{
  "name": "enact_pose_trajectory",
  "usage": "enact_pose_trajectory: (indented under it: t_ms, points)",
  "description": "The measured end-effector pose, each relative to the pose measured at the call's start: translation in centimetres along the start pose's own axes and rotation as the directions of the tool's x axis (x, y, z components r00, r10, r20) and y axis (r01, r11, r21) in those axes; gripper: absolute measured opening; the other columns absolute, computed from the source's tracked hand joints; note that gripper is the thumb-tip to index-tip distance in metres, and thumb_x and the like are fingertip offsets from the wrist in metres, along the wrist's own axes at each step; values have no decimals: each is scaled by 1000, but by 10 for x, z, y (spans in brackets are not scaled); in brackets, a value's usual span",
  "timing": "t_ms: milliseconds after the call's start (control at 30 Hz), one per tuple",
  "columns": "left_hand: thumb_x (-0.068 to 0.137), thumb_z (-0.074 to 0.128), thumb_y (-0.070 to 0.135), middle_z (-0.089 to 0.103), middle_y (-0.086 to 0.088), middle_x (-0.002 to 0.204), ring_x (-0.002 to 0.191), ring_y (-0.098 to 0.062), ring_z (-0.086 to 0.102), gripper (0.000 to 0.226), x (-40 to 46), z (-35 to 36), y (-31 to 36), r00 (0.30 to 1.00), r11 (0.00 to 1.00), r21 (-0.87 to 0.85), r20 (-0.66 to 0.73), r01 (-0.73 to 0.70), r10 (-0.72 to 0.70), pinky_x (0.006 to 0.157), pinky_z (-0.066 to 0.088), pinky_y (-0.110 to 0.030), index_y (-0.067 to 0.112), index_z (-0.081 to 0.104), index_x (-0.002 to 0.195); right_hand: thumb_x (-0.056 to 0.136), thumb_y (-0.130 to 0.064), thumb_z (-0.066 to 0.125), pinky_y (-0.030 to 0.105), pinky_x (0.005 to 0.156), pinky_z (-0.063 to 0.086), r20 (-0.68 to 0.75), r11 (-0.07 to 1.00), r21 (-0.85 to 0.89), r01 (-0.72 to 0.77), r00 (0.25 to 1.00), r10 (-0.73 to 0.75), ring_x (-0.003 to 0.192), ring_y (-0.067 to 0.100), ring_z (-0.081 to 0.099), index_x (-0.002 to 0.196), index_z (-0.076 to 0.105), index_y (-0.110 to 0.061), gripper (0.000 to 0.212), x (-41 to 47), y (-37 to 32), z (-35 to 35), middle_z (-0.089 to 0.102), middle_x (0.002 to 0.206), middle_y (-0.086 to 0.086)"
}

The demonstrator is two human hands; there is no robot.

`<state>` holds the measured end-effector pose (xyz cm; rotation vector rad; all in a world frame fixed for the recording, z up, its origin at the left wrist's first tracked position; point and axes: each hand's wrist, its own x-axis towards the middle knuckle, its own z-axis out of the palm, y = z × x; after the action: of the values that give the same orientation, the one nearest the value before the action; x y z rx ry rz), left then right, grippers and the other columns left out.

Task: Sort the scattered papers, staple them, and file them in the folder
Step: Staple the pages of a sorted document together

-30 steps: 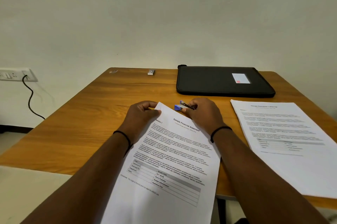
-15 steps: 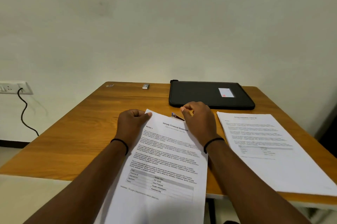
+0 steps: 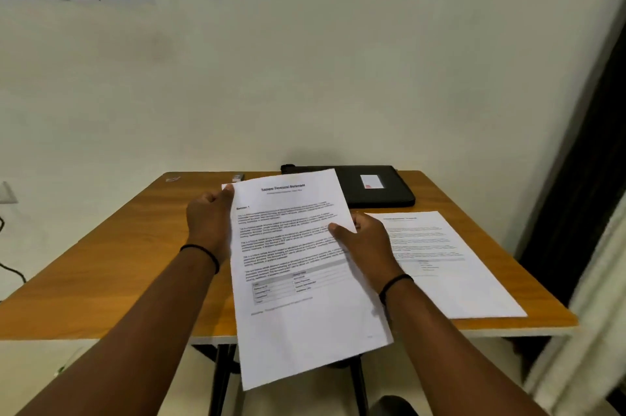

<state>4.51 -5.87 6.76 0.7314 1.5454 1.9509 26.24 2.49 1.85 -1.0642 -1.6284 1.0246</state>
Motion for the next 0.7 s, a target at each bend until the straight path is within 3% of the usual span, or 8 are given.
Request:
enact_pose_trajectory:
  t_ms: [67, 200, 367, 400, 467, 533, 600, 700]
  points:
    - [101, 54, 32, 71, -9, 81, 72, -26, 68, 27, -6, 9, -4, 990, 999, 11, 132, 50, -51, 64, 54, -35, 8, 64, 94, 87, -21, 74, 29, 76, 58, -21, 999, 42, -18, 1000, 19, 90, 17, 71, 93, 71, -16, 8, 2, 5, -16, 73, 94, -8]
    - [100, 56, 32, 75, -13, 100, 93, -37, 71, 37, -25, 40, -24, 923, 963, 238, 325, 129, -204, 72, 58, -42, -2, 64, 111, 87, -16, 74, 46, 89, 58, -55, 984, 147, -104, 992, 113, 92, 23, 73, 96, 73, -14, 10, 17, 15, -67, 76, 98, 3]
    - [99, 58, 19, 64, -4, 74, 60, -13, 59, 27, -48, 121, -51, 895, 870, 491, 367, 45, -253, 48, 45, -18, 6, 56, 75, 87, -11, 73, 52, 90, 56, -127, 969, 159, -189, 970, 209, 91, 33, 72, 90, 72, -6, 7, 38, 36, -148, 76, 96, 11]
    - [98, 60, 22, 61, -3, 71, 59, -13, 55, 29, -49, 136, -59, 894, 825, 564, 350, 37, -279, 51, 44, -20, 8, 55, 73, 87, -14, 73, 45, 87, 56, -174, 974, 72, -213, 959, 222, 90, 31, 71, 93, 71, -4, 11, 41, 42, -160, 75, 98, 11]
    - [95, 64, 29, 63, -5, 75, 64, -16, 56, 29, -53, 164, -76, 899, 730, 683, 312, 13, -307, 58, 45, -24, 12, 56, 73, 89, -32, 71, 32, 78, 51, -264, 892, -326, -312, 936, 231, 94, 29, 67, 108, 69, -7, 32, 47, 55, -182, 72, 108, 11]
    - [93, 66, 30, 69, -9, 88, 75, -21, 63, 27, -55, 183, -90, 909, 687, 727, 281, 8, -308, 70, 52, -30, 14, 56, 74, 85, -56, 67, 35, 82, 50, -314, 597, -686, -416, 909, 272, 105, 33, 62, 118, 63, -12, 55, 42, 67, -188, 65, 120, 12]
    - [92, 68, 27, 68, -9, 95, 86, -24, 66, 25, -56, 200, -97, 913, 672, 740, 270, 6, -305, 80, 55, -33, 16, 53, 74, 82, -62, 67, 36, 87, 50, -337, 473, -760, -446, 892, 300, 111, 33, 60, 120, 61, -13, 62, 37, 77, -188, 61, 123, 13]
    - [88, 72, 20, 62, -8, 93, 91, -27, 62, 20, -49, 212, -95, 903, 705, 704, 248, 80, -350, 86, 54, -36, 12, 55, 81, 76, -53, 79, 32, 78, 49, -332, 544, -712, -444, 896, 296, 104, 30, 63, 107, 62, -14, 53, 40, 75, -184, 66, 116, 12]
